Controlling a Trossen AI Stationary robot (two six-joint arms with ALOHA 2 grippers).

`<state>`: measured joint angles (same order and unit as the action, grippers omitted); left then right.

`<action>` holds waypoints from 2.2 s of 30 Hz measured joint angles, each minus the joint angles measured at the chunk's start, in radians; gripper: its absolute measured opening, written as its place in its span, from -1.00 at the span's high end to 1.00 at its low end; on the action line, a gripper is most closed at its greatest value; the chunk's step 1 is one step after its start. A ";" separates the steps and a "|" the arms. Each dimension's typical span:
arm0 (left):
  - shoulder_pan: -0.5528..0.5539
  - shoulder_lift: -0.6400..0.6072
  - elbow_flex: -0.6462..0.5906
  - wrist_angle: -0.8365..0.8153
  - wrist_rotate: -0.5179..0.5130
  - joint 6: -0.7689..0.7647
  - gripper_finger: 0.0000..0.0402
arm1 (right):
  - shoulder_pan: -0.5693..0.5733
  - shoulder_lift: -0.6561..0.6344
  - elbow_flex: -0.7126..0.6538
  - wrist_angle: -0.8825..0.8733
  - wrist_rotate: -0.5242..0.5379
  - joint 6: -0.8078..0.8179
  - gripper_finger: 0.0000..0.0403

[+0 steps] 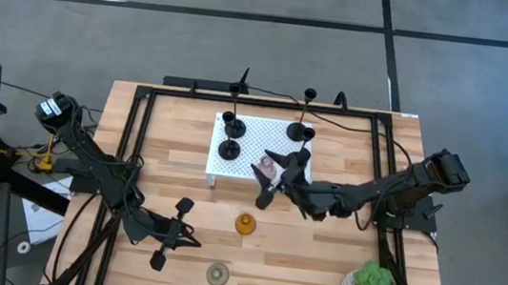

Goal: Pick & Place candle stick holders
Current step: Put the purple candle holder on the shelf

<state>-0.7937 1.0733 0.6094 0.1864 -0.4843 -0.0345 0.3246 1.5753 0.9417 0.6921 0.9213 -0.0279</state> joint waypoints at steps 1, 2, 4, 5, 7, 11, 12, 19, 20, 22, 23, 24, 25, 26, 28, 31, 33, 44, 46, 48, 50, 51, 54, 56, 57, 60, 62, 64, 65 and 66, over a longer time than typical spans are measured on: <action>0.000 0.000 0.000 0.000 0.000 0.000 0.96 | 0.012 0.000 0.000 0.003 -0.001 -0.007 -0.22; 0.000 0.000 0.000 0.000 0.000 0.000 0.96 | 0.024 0.000 0.000 0.002 -0.001 -0.007 -0.22; 0.000 0.000 0.000 0.000 0.000 0.000 0.96 | 0.051 0.000 0.000 -0.002 -0.003 -0.009 -0.20; 0.000 0.000 0.000 0.000 0.000 0.000 0.96 | 0.065 0.000 0.000 -0.005 -0.004 -0.008 -0.19; 0.000 0.000 0.000 0.000 0.000 0.000 0.96 | 0.092 0.000 0.000 -0.019 -0.004 -0.008 -0.15; 0.000 0.000 0.000 -0.001 0.000 0.000 0.96 | 0.137 0.000 0.000 -0.084 -0.004 0.052 0.03; 0.000 0.000 0.000 -0.002 0.000 0.000 0.96 | 0.145 0.000 0.001 -0.111 -0.004 0.084 0.09; 0.000 0.000 0.000 -0.003 0.000 0.000 0.96 | 0.156 0.000 0.001 -0.425 -0.004 0.381 0.80; 0.000 0.000 0.000 -0.003 0.000 0.000 0.96 | 0.155 0.000 0.001 -0.459 -0.004 0.406 0.89; 0.000 0.000 0.000 -0.003 0.000 0.000 0.96 | 0.151 0.000 0.001 -0.496 -0.004 0.436 0.95; 0.000 0.000 0.000 -0.003 0.000 0.000 0.96 | 0.146 0.000 0.001 -0.505 -0.006 0.462 0.95; 0.000 0.000 0.000 -0.003 0.000 0.000 0.96 | 0.140 0.000 0.001 -0.516 -0.014 0.488 0.95; 0.000 0.000 0.000 -0.003 0.000 0.000 0.96 | 0.134 0.000 0.001 -0.531 -0.032 0.506 0.97; 0.000 0.000 0.000 -0.003 0.000 0.000 0.96 | 0.128 0.000 0.001 -0.548 -0.045 0.523 0.98; 0.000 0.000 0.000 -0.003 0.000 0.000 0.96 | 0.118 0.000 0.001 -0.578 -0.061 0.575 0.99; 0.000 0.000 0.000 -0.004 0.000 0.000 0.96 | 0.104 0.016 0.001 -0.622 -0.083 0.640 1.00; 0.000 0.000 0.000 -0.005 0.000 0.000 0.96 | 0.098 0.035 0.000 -0.643 -0.089 0.663 1.00; 0.000 0.000 0.000 -0.007 0.000 0.000 0.96 | 0.040 0.147 0.007 -0.575 -0.086 0.709 1.00; 0.000 0.000 0.000 -0.009 -0.001 0.000 0.96 | 0.040 0.148 0.014 -0.583 -0.086 0.705 1.00; 0.000 0.000 -0.001 -0.017 0.000 0.000 0.96 | 0.047 0.146 0.028 -0.576 -0.077 0.690 1.00; 0.000 0.000 -0.001 -0.021 -0.001 0.000 0.96 | 0.056 0.137 0.035 -0.588 -0.047 0.669 1.00; 0.000 0.000 -0.001 -0.026 -0.001 0.000 0.96 | 0.060 0.136 0.044 -0.590 -0.033 0.659 1.00; 0.000 0.000 -0.001 -0.032 -0.001 0.000 0.96 | 0.070 0.135 0.069 -0.622 0.009 0.647 1.00; 0.000 0.000 -0.001 -0.032 -0.001 0.000 0.96 | 0.069 0.135 0.085 -0.658 0.020 0.647 1.00; 0.000 0.000 -0.001 -0.032 -0.001 0.000 0.96 | 0.066 0.135 0.090 -0.667 0.021 0.653 1.00; 0.000 0.000 -0.001 -0.032 -0.001 0.000 0.96 | 0.053 0.135 0.093 -0.687 0.031 0.672 1.00; 0.000 0.000 -0.001 -0.032 -0.001 0.000 0.96 | 0.044 0.135 0.093 -0.693 0.050 0.672 1.00; 0.000 0.000 -0.001 -0.032 -0.001 0.000 0.96 | 0.028 0.135 0.093 -0.698 0.059 0.672 1.00; 0.000 0.000 -0.001 -0.032 -0.001 0.000 0.96 | 0.020 0.135 0.093 -0.703 0.061 0.672 1.00; 0.000 0.000 -0.001 -0.032 -0.001 0.000 0.96 | 0.011 0.135 0.093 -0.707 0.069 0.672 1.00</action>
<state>-0.7940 1.0733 0.6083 0.1539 -0.4850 -0.0341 0.3352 1.7103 1.0348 -0.0150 0.9903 0.6445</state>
